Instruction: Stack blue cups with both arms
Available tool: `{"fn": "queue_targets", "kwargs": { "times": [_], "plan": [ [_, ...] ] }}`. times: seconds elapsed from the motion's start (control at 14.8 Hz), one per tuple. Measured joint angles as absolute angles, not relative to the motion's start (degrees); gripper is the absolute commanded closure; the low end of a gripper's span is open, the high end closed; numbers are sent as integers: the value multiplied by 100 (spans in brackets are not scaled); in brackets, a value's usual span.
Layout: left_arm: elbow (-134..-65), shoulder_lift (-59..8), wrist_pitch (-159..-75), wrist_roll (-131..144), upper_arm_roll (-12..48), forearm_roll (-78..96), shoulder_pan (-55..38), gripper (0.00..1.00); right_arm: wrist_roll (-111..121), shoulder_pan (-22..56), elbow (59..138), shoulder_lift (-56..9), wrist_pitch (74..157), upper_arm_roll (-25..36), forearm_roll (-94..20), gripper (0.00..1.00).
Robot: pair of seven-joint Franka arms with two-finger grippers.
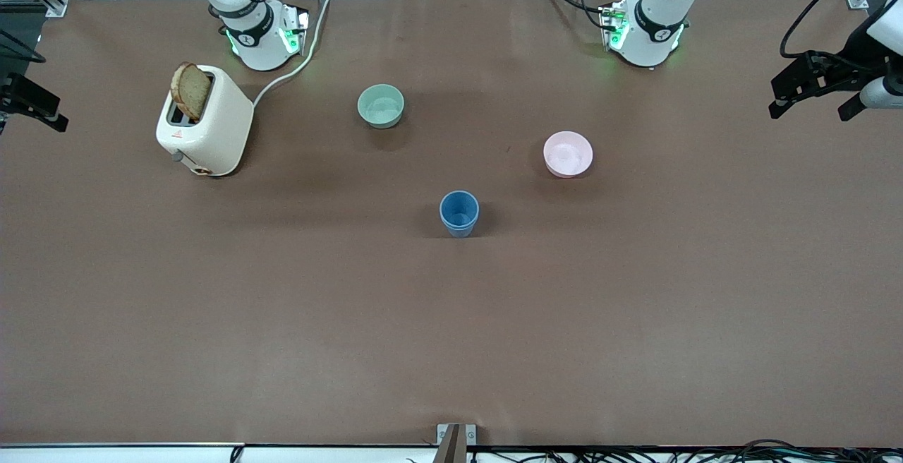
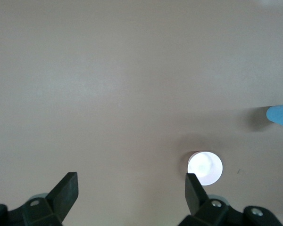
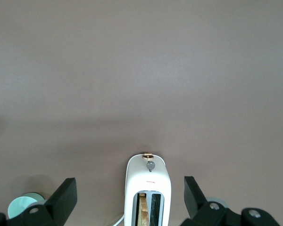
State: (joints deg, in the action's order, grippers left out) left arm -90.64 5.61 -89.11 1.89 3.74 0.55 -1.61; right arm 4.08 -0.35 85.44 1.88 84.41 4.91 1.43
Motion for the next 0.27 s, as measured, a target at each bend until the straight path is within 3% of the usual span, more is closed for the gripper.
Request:
{"fn": "queue_targets", "kwargs": {
  "times": [0.27],
  "plan": [
    [-9038, 480, -8911, 189, 390, 55, -191, 0, 407, -45, 8415, 178, 8217, 493, 87, 0]
  ]
}}
